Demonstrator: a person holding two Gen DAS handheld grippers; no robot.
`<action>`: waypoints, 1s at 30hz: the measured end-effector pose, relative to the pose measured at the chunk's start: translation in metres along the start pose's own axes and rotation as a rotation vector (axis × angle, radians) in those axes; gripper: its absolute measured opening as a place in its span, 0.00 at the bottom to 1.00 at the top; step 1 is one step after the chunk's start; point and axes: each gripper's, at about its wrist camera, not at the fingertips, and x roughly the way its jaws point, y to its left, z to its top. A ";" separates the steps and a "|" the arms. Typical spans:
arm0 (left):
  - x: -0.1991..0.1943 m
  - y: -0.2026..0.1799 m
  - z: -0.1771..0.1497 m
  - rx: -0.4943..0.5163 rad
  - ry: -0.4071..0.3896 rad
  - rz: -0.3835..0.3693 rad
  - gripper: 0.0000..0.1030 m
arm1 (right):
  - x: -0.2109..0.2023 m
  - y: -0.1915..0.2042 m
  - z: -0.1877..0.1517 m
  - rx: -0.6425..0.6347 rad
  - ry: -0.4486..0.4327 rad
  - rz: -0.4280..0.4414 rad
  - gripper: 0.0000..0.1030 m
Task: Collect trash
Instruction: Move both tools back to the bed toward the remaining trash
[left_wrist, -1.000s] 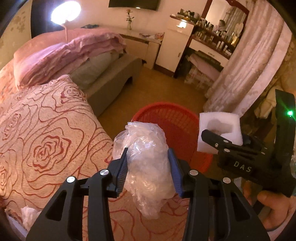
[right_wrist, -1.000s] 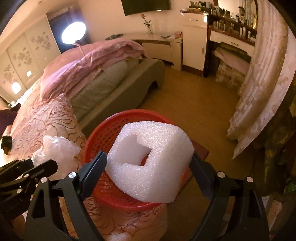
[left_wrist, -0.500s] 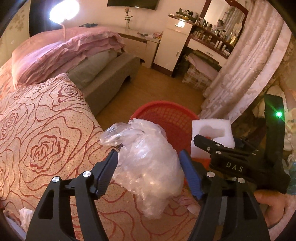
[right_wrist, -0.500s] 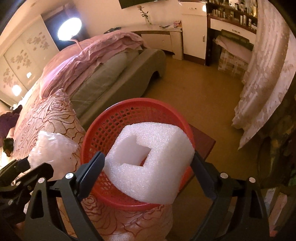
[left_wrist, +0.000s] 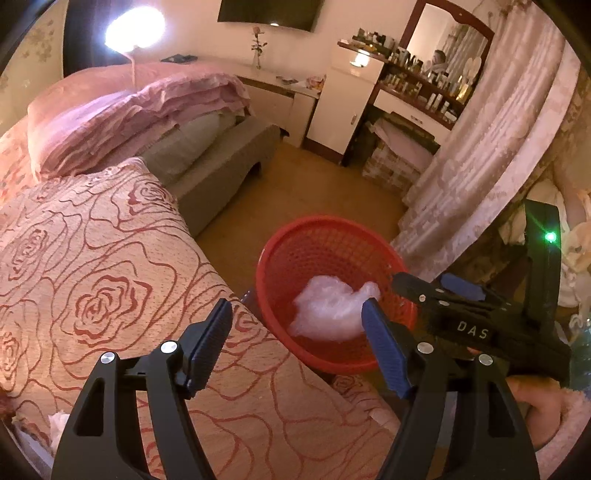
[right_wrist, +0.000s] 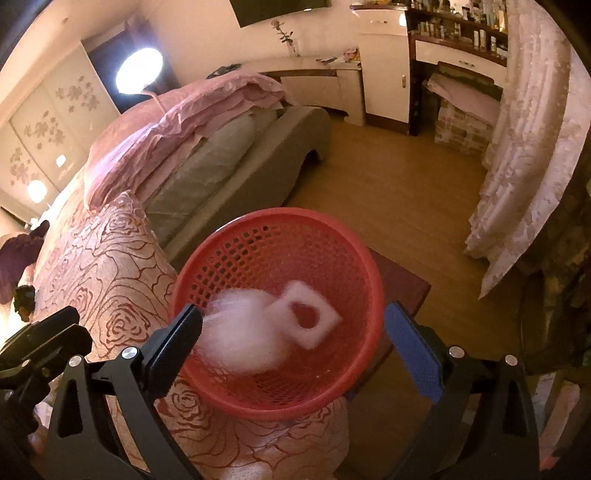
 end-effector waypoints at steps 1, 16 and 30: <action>-0.002 0.000 0.000 0.001 -0.004 0.001 0.68 | -0.002 0.000 0.000 0.003 -0.005 0.001 0.93; -0.065 0.013 -0.009 -0.013 -0.111 0.085 0.68 | -0.043 0.024 -0.007 -0.036 -0.101 0.020 0.93; -0.190 0.118 -0.039 -0.216 -0.288 0.319 0.68 | -0.055 0.119 -0.018 -0.212 -0.092 0.172 0.93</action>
